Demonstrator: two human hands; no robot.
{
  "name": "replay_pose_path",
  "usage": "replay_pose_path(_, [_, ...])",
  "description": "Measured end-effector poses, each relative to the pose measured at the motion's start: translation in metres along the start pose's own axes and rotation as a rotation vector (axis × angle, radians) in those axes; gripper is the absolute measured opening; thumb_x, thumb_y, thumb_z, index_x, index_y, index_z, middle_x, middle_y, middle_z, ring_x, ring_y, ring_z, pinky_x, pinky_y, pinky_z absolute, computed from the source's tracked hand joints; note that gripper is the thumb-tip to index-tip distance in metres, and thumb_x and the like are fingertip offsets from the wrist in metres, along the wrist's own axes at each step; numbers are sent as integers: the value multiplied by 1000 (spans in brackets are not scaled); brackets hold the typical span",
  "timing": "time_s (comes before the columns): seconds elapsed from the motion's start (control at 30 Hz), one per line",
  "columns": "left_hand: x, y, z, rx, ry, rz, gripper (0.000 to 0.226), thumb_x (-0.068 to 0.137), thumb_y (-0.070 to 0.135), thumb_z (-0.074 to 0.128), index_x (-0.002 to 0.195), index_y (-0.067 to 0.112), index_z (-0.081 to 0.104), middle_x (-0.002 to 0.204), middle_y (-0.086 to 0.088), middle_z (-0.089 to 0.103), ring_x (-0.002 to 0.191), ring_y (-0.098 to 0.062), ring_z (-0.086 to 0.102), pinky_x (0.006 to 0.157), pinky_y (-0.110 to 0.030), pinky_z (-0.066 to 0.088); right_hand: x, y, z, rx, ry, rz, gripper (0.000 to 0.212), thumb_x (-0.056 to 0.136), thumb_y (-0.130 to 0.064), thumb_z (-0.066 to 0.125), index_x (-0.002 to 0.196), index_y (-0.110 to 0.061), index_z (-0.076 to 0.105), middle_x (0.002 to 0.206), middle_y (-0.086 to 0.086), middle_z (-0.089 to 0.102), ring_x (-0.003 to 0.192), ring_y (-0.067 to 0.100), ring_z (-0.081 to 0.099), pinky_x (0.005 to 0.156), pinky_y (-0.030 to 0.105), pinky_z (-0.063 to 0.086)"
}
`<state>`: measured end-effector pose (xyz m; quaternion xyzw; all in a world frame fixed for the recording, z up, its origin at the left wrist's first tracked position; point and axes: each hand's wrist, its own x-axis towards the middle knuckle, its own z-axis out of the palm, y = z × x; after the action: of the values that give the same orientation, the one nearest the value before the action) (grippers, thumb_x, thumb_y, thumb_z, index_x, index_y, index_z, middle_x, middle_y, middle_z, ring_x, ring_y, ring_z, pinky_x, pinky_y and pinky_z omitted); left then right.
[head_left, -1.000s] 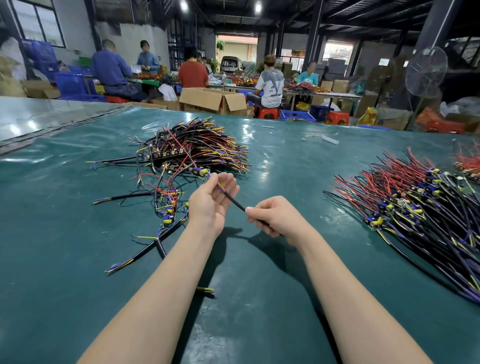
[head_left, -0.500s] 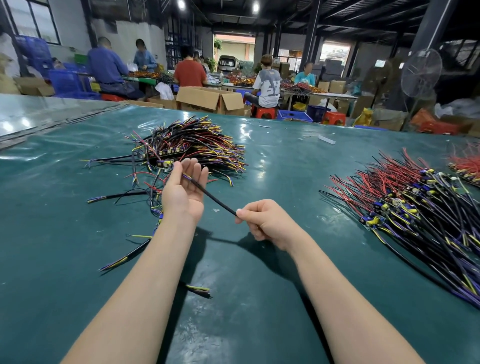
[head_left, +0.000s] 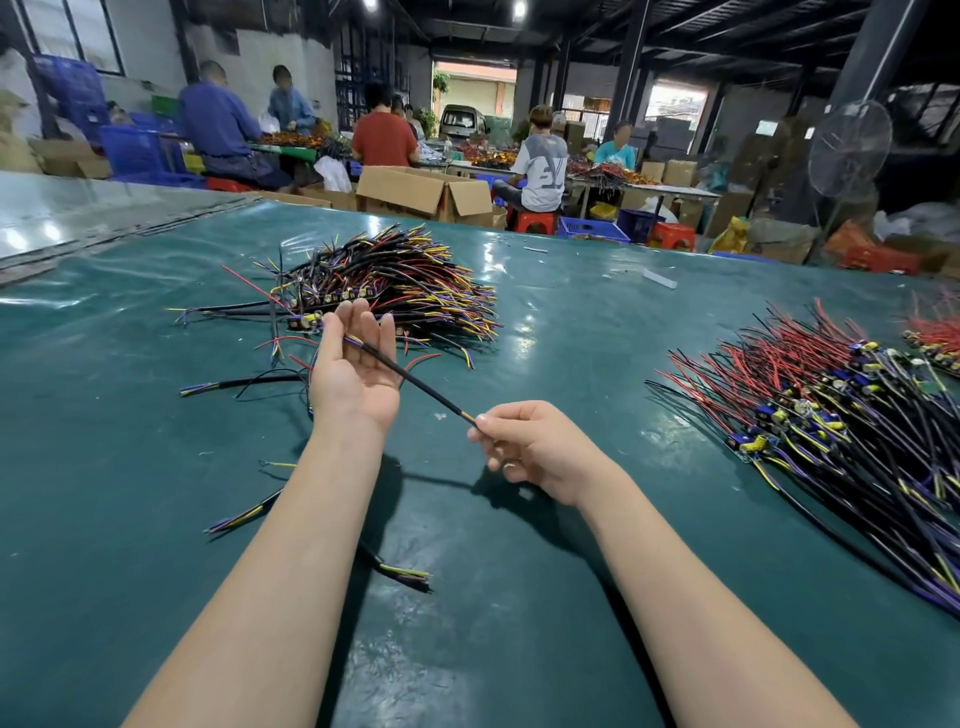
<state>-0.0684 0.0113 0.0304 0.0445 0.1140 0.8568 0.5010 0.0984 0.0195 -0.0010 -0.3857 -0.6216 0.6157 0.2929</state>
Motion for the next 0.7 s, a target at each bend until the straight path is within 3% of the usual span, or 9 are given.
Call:
replay_pose_path(0.1, [1,1,0,-4,14,8,28,98,21,44,75,11,56,53,1,66,42,-4,59,52,-19,55,1,0,0,-16,44,-35,29,88,-7,57,59,-6,59,41,-6,40,33,6,32,35,13,20])
replay_pose_path(0.23, [1,2,-2,4,26,11,28,98,20,44,74,11,56,52,2,66,41,-2,58,50,-16,54,1,1,1,6,41,-44,38,84,-4,61,47,-11,58,39,-7,33,32,6,25,36,12,18])
replay_pose_path(0.5, [-1,-1,-1,-14,42,8,28,98,21,45,75,11,57,54,2,67,42,-2,59,48,-16,52,2,4,-1,62,95,46,27,80,3,64,56,-6,54,43,-4,38,36,6,30,34,14,21])
replay_pose_path(0.7, [2,4,-3,-38,61,16,28,98,21,45,75,11,57,53,1,66,42,-2,59,49,-16,53,3,3,3,-69,140,-54,28,81,1,63,58,-7,52,47,1,34,34,7,28,36,13,20])
